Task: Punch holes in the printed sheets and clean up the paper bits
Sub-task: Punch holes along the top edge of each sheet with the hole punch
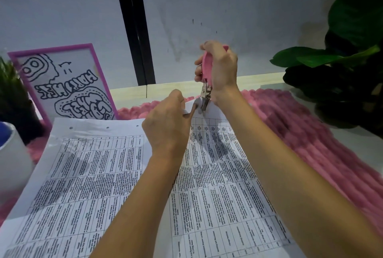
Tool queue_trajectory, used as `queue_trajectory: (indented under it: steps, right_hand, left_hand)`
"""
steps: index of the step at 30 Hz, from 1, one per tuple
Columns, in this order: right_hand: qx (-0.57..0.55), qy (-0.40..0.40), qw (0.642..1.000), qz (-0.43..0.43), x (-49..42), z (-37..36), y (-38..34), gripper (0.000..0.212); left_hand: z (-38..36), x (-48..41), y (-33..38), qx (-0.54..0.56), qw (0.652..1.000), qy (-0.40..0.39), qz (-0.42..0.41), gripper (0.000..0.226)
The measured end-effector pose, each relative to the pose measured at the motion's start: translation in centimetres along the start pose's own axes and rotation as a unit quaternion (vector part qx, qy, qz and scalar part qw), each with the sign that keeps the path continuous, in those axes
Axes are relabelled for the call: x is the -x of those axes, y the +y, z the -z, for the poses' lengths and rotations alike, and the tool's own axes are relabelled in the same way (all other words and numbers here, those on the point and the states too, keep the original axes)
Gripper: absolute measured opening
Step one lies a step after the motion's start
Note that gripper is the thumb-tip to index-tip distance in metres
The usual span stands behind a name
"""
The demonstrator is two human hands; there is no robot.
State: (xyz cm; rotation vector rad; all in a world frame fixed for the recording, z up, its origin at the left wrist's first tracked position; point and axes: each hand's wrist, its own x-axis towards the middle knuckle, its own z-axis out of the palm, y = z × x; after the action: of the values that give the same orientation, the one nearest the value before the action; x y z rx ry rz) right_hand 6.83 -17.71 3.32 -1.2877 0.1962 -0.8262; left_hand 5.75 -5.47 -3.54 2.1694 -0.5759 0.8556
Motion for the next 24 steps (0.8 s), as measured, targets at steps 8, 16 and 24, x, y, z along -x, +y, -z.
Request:
queue_trajectory:
  steps: [8,16,24]
  right_hand:
    - [0.018,-0.021,1.0,-0.005,-2.0,3.7,-0.5,0.028]
    - [-0.015,0.015,1.0,-0.004,-2.9,6.1,-0.1,0.018]
    - [-0.023,-0.006,1.0,-0.008,-2.9,6.3,0.1,0.016]
  left_hand:
    - [0.4,-1.0,-2.1,0.342,0.888,-0.123,0.282,0.04]
    - [1.5,-1.3,-3.4,0.456,0.81,-0.206,0.304,0.011]
    - [0.8,-1.0,-3.1,0.479,0.808,-0.208,0.274,0.012]
